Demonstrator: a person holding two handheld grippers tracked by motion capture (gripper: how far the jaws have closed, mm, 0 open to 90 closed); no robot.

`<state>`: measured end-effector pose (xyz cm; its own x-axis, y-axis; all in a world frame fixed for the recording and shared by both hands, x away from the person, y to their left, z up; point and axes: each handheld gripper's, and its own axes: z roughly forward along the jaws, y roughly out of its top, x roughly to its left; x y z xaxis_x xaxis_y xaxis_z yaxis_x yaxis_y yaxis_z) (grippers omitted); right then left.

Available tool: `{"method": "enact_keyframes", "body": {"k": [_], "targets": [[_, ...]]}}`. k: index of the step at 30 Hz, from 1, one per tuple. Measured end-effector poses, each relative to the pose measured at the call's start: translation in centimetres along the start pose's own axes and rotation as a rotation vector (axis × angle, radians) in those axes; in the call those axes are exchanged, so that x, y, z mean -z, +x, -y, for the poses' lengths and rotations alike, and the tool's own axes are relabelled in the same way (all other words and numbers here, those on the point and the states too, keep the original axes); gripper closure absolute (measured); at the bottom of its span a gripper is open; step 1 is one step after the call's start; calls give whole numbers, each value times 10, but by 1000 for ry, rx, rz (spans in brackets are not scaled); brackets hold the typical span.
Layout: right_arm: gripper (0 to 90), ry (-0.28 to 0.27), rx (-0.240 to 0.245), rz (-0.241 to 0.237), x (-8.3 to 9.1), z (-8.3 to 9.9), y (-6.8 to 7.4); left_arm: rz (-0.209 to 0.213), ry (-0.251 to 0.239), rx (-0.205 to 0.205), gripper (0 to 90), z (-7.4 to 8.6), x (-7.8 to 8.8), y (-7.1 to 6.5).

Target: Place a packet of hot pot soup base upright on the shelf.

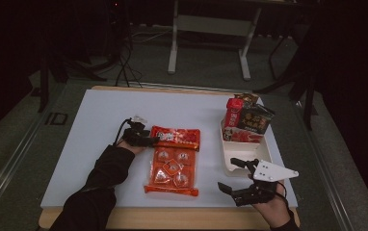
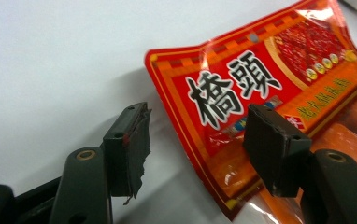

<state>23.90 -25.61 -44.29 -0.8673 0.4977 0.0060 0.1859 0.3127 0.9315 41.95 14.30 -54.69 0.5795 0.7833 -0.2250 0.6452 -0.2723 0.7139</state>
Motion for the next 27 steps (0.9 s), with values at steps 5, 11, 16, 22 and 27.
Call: {"method": "enact_keyframes", "body": {"k": [5,11,16,22,27], "targets": [[113,1,2,1,1,0,1,-19,-2,1,386,-2,-2,1],[113,7,6,3,1,1,1,-20,-10,3,386,-5,-5,4],[113,11,4,2,1,1,1,15,-10,12,401,-6,-5,7],[113,18,8,1,0,1,2,44,12,-23,516,-7,-7,2],[113,21,0,-3,0,1,1,43,18,-35,547,-7,-8,-1]]}}
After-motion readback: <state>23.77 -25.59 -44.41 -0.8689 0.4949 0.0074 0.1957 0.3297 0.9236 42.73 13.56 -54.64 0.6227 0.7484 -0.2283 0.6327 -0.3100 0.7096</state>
